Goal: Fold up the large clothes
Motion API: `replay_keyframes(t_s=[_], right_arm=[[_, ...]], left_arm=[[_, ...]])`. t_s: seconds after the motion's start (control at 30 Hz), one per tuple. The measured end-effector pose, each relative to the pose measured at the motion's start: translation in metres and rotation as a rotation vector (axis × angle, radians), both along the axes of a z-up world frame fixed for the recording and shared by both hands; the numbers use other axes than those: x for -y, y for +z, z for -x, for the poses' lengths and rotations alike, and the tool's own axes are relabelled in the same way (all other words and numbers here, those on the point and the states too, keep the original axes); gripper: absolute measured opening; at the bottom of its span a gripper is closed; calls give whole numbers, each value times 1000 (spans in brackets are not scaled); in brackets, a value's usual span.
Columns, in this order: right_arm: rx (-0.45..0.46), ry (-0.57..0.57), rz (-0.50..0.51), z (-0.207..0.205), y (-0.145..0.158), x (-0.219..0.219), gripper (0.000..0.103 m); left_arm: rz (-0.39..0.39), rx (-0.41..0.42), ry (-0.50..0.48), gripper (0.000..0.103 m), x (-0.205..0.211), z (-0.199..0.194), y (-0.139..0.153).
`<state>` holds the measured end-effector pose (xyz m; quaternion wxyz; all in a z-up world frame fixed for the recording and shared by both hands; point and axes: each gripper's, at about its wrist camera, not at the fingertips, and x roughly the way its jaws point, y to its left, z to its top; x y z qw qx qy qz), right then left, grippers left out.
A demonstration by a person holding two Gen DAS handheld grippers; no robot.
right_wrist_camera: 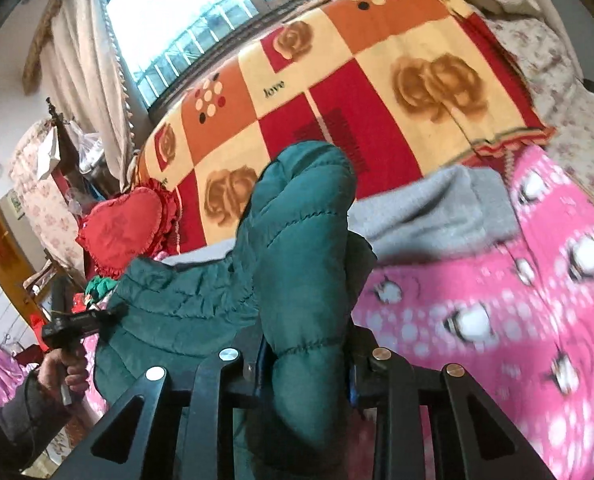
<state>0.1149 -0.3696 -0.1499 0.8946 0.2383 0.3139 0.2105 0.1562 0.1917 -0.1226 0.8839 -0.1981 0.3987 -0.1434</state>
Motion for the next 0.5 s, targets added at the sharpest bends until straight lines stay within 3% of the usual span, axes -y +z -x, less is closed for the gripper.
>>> replay_keyframes(t_s=[0.13,0.3,0.37,0.43,0.47,0.5], right_arm=[[-26,-32,-30,4,-6,16,27],[-124,-32,-20,-16,-26,14,30],[-192,-53,-37,-26,-38,16,45],[-289,-104,-66,-34,-54,21,77],[-329,-129,-93,-35,-60,25,82],[-364,-167,-149,-33,-65,34,83]], left_arm=[[16,-10,-30,23,11,20,10],[-67,-7,-50,24,23,3,-1],[-85,-12,-34,28,22,-12,-10],[-99,-65,-33,42,20,-25,-23],[-99,-95,-27,54,19,-28,-28],[-96,-116,-23,59,17,-29,-31]])
